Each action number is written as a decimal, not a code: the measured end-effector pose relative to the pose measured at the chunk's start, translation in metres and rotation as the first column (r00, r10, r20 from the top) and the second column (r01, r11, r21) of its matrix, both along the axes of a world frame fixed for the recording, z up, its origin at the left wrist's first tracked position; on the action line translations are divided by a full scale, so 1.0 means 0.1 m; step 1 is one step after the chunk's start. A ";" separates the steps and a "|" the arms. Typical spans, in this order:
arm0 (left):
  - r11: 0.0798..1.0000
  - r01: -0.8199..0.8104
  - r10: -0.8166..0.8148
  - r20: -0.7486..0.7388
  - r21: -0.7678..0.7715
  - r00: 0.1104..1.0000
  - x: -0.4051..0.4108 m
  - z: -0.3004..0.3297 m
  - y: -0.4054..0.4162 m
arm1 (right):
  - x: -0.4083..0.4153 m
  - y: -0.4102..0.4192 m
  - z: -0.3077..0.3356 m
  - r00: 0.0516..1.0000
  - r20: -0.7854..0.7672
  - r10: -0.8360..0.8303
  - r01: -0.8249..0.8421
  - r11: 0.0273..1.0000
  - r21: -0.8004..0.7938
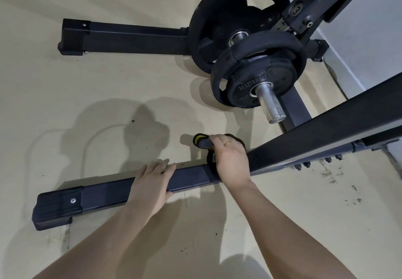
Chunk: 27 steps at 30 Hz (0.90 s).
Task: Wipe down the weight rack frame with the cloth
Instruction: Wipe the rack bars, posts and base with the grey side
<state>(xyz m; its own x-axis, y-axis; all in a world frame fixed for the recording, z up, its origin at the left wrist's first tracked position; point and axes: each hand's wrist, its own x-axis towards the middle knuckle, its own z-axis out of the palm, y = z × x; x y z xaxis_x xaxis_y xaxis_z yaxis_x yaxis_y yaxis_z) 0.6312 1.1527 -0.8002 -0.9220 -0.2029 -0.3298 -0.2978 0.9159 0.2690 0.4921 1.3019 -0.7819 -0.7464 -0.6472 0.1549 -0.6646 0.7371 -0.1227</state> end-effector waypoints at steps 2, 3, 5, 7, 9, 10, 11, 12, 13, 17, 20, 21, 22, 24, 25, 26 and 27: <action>0.999 0.022 -0.021 -0.015 0.039 1.000 -0.02 -0.03 0.01 | -0.05 0.16 -0.09 0.997 -0.068 0.029 -0.021 0.993 0.113; 0.998 0.013 -0.012 -0.014 0.067 1.000 -0.03 -0.03 0.02 | 0.00 0.23 -0.18 0.999 -0.041 0.014 -0.006 0.982 0.188; 0.995 -0.010 0.011 -0.012 0.097 1.000 -0.06 -0.03 0.02 | 0.12 0.22 -0.35 0.997 0.029 -0.065 0.055 0.962 0.269; 0.995 -0.018 0.018 -0.003 0.100 1.000 -0.09 -0.04 0.03 | 0.23 0.11 -0.46 0.997 0.071 -0.021 0.004 0.972 0.234; 0.996 -0.012 0.012 0.007 0.090 1.000 -0.09 -0.03 0.03 | 0.28 0.11 -0.50 0.990 0.073 0.123 -0.132 0.980 0.147; 0.996 -0.008 0.007 0.010 0.090 1.000 -0.09 -0.03 0.04 | 0.23 0.19 -0.49 0.985 0.083 0.154 -0.164 0.978 0.131; 0.996 -0.009 0.007 0.012 0.092 1.000 -0.08 -0.03 0.04 | 0.18 0.28 -0.48 0.988 0.059 0.144 -0.150 0.981 0.124; 0.996 -0.014 0.012 0.016 0.093 1.000 -0.07 -0.04 0.04 | 0.15 0.35 -0.46 0.996 0.029 0.084 -0.087 0.990 0.113; 0.995 -0.020 0.018 0.019 0.094 1.000 -0.06 -0.05 0.03 | 0.17 0.40 -0.45 1.000 0.024 -0.009 0.007 0.996 0.089; 0.993 -0.037 0.034 0.022 0.111 0.999 -0.05 -0.06 0.03 | 0.44 0.26 -0.44 0.956 0.181 -0.231 0.241 0.970 -0.039; 0.994 -0.030 0.024 0.055 0.109 0.998 -0.05 -0.02 0.03 | 0.50 0.39 -0.28 0.959 0.242 -0.148 0.144 0.989 0.035; 0.995 -0.018 0.012 0.057 0.099 0.998 -0.04 0.00 0.03 | 0.47 0.47 -0.18 0.954 0.280 -0.104 0.089 0.994 0.068; 0.997 0.000 -0.004 0.057 0.076 0.998 -0.04 0.02 0.03 | 0.44 0.54 -0.11 0.942 0.327 -0.077 0.050 0.995 0.090; 1.000 0.030 -0.030 0.077 -0.002 0.997 -0.05 0.06 0.06 | 0.39 0.61 0.07 0.909 0.410 -0.073 0.033 0.994 0.104; 0.998 0.039 -0.035 0.095 -0.041 0.995 -0.04 0.07 0.08 | 0.39 0.63 0.16 0.905 0.418 -0.074 0.041 0.995 0.089; 0.996 0.041 -0.032 0.110 -0.078 0.993 -0.02 0.08 0.12 | 0.42 0.66 0.26 0.912 0.404 -0.065 0.041 0.997 0.068; 0.992 0.049 -0.035 0.117 -0.115 0.993 -0.01 0.10 0.16 | 0.47 0.73 0.35 0.925 0.377 -0.050 0.032 0.998 0.055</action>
